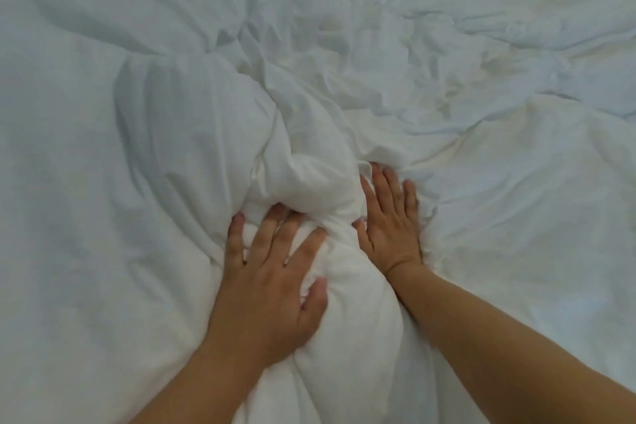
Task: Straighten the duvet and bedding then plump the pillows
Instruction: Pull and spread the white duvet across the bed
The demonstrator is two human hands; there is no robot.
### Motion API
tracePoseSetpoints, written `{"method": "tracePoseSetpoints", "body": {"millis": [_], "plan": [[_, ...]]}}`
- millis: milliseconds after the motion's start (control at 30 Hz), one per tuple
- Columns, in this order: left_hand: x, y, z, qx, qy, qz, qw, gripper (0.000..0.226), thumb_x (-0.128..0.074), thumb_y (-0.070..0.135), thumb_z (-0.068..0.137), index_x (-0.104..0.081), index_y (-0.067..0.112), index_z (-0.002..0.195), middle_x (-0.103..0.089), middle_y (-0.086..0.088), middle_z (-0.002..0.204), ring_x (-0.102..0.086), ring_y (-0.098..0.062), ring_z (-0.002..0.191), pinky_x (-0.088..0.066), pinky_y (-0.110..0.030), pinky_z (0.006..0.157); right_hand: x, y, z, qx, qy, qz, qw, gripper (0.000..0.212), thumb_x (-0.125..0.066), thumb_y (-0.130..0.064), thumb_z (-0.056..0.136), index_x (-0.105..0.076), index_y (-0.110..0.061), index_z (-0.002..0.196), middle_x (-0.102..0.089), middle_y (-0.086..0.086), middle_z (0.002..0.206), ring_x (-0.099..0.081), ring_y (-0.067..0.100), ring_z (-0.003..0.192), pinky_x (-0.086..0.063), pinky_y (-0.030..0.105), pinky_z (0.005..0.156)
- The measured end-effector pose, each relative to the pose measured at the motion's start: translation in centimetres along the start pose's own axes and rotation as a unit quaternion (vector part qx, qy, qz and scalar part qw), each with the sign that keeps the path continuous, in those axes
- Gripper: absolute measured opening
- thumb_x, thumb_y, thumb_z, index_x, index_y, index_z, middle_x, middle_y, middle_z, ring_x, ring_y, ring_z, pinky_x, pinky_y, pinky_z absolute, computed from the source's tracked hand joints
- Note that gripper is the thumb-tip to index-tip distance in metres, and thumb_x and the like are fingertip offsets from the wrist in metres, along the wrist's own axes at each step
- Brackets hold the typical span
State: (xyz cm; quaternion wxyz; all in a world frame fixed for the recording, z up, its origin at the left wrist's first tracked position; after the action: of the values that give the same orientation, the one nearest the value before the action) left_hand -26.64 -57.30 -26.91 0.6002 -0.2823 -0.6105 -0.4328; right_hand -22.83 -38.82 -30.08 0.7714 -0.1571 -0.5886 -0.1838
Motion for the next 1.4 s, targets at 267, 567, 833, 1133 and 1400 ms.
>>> {"method": "tracePoseSetpoints", "body": {"millis": [267,567,833,1133,1400], "plan": [[0.1,0.3,0.7,-0.005,0.076,0.027,0.997,0.054,-0.045,0.041,0.086,-0.057,0.019,0.133,-0.047,-0.01,0.144,-0.032,-0.03,0.142,-0.011,-0.064,0.114,0.1,-0.3,0.9,0.018,0.031,0.017,0.999,0.065,-0.028,-0.041,0.088,-0.029,-0.019,0.149,-0.034,0.013,0.155,-0.027,0.03,0.145,-0.013,0.054,0.118],[-1.7,-0.3,3.8,-0.015,0.062,0.072,0.995,0.056,-0.029,0.047,0.086,-0.05,0.021,0.131,-0.045,-0.004,0.143,-0.032,-0.028,0.139,-0.005,-0.059,0.116,3.9,-1.1,-1.2,-0.109,-0.2,0.288,0.93,0.043,-0.041,-0.021,0.101,-0.045,-0.015,0.144,-0.03,0.008,0.156,-0.025,0.022,0.144,-0.019,0.035,0.115],[6.5,4.4,-9.4,0.004,-0.138,-0.027,0.99,0.037,-0.045,0.061,0.084,-0.043,0.027,0.097,-0.04,0.003,0.101,-0.043,-0.023,0.106,-0.036,-0.037,0.088,10.6,-6.5,-18.9,-0.175,-0.297,0.062,0.937,0.055,-0.049,-0.059,0.089,-0.039,-0.019,0.124,-0.055,0.004,0.121,-0.056,0.029,0.111,-0.043,0.039,0.088],[7.5,3.4,-18.0,0.014,-0.052,0.104,0.993,0.077,-0.039,0.072,0.072,-0.026,0.03,0.136,-0.036,-0.009,0.139,-0.044,-0.033,0.119,-0.033,-0.063,0.096,12.6,-0.4,-11.9,-0.208,-0.146,-0.028,0.967,0.03,-0.043,-0.022,0.095,-0.05,-0.014,0.124,-0.063,0.015,0.119,-0.061,0.035,0.109,-0.046,0.041,0.088],[3.2,0.3,-12.7,0.051,-0.031,0.06,0.996,0.04,-0.042,0.05,0.081,-0.064,0.021,0.097,-0.065,-0.006,0.091,-0.059,-0.03,0.081,-0.04,-0.042,0.072,15.5,-13.6,-20.9,0.0,-0.1,0.147,0.984,0.043,-0.056,-0.047,0.083,-0.049,-0.017,0.113,-0.051,0.003,0.102,-0.051,0.025,0.091,-0.042,0.038,0.082]]}}
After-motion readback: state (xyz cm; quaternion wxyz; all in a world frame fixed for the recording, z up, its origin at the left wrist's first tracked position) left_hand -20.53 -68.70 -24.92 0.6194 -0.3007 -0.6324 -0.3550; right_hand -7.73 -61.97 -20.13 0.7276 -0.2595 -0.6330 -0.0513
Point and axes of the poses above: each hand's wrist, its own z-axis towards the middle knuckle, its own x-axis out of the back of the hand, y = z × x, the point moved 10 cm from there along z, towards the middle knuckle
